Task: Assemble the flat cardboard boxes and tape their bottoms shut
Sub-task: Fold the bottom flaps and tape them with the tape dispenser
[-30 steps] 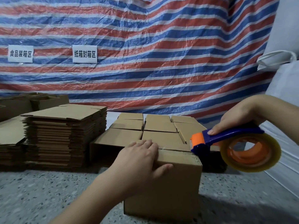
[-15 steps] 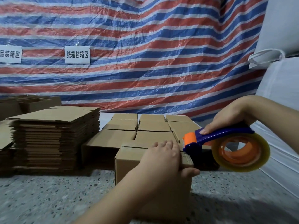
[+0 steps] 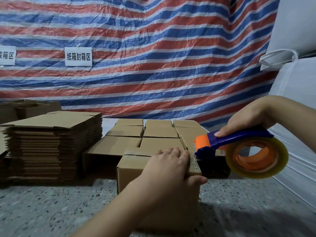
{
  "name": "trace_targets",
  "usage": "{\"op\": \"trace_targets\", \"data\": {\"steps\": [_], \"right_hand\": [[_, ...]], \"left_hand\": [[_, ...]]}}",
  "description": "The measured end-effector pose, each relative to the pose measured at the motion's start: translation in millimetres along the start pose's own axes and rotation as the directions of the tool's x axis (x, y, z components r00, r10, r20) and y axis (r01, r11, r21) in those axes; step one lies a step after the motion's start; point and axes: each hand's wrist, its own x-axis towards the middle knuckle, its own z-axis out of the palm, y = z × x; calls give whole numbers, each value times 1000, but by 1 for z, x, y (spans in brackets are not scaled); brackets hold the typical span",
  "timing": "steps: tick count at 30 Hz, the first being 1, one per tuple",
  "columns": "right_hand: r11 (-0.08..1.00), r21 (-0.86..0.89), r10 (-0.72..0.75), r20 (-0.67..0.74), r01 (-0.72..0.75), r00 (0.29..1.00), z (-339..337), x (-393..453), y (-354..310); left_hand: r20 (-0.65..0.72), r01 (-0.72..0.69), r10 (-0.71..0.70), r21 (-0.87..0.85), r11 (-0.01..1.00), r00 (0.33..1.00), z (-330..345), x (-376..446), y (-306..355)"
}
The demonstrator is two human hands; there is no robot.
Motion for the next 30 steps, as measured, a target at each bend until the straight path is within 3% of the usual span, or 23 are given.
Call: {"op": "trace_targets", "data": {"steps": [5, 11, 16, 19, 22, 26, 30], "right_hand": [[999, 24, 41, -24, -41, 999, -10, -14, 23], [948, -269, 161, -46, -168, 986, 18, -1, -5], [899, -366, 178, -201, -242, 963, 29, 6, -30], [867, -430, 173, -216, -253, 961, 27, 2, -40], [817, -510, 174, -229, -270, 958, 30, -1, -52], [663, -685, 177, -248, -302, 952, 60, 14, -40], [795, -553, 51, -351, -251, 935, 94, 48, 2]], "left_hand": [[-8, -3, 3, -8, 1000, 1000, 2, 0, 1], [18, -27, 27, -11, 1000, 999, 1, 0, 0], [33, -32, 32, 11, 999, 999, -1, -1, 1], [33, -39, 38, 22, 999, 999, -2, 0, 1], [24, -51, 50, 33, 998, 998, -2, 1, 0], [8, -38, 38, 18, 999, 999, -1, -1, 2], [7, -36, 36, 16, 999, 999, -2, -1, 2]]}}
